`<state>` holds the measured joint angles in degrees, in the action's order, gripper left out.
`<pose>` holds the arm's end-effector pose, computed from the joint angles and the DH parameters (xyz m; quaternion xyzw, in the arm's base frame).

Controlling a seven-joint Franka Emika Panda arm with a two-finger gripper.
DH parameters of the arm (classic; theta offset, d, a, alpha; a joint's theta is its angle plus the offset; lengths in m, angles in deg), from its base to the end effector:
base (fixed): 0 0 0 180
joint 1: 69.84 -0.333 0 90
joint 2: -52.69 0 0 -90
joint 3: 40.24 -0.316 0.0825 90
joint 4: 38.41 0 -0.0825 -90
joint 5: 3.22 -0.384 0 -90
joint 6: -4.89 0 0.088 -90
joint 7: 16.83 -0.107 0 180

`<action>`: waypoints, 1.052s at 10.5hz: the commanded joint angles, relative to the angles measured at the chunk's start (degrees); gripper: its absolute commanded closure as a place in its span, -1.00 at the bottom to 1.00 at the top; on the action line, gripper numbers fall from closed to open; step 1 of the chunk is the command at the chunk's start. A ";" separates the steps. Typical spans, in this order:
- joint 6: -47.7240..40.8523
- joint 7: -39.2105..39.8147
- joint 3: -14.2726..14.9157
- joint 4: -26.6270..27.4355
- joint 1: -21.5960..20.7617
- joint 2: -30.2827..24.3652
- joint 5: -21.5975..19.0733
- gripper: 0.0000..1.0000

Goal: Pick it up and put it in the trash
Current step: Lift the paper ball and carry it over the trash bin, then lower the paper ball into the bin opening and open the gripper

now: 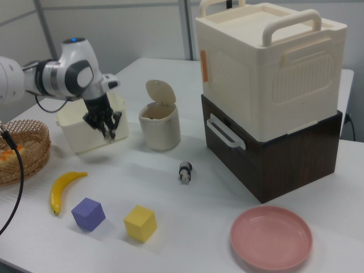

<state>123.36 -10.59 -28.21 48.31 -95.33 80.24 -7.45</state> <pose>0.6726 0.1881 0.3979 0.9847 0.1683 0.0429 0.0119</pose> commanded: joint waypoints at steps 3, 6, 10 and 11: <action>-1.75 0.45 3.79 -6.39 3.33 -3.03 1.50 0.48; 2.70 0.01 3.62 -9.91 8.08 -2.68 1.42 0.48; 14.32 -4.20 3.70 -9.55 8.80 0.92 1.68 0.43; 16.08 -5.86 3.70 -9.55 8.62 1.53 1.77 0.40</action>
<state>135.58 -12.63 -24.58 39.34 -86.12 79.79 -6.41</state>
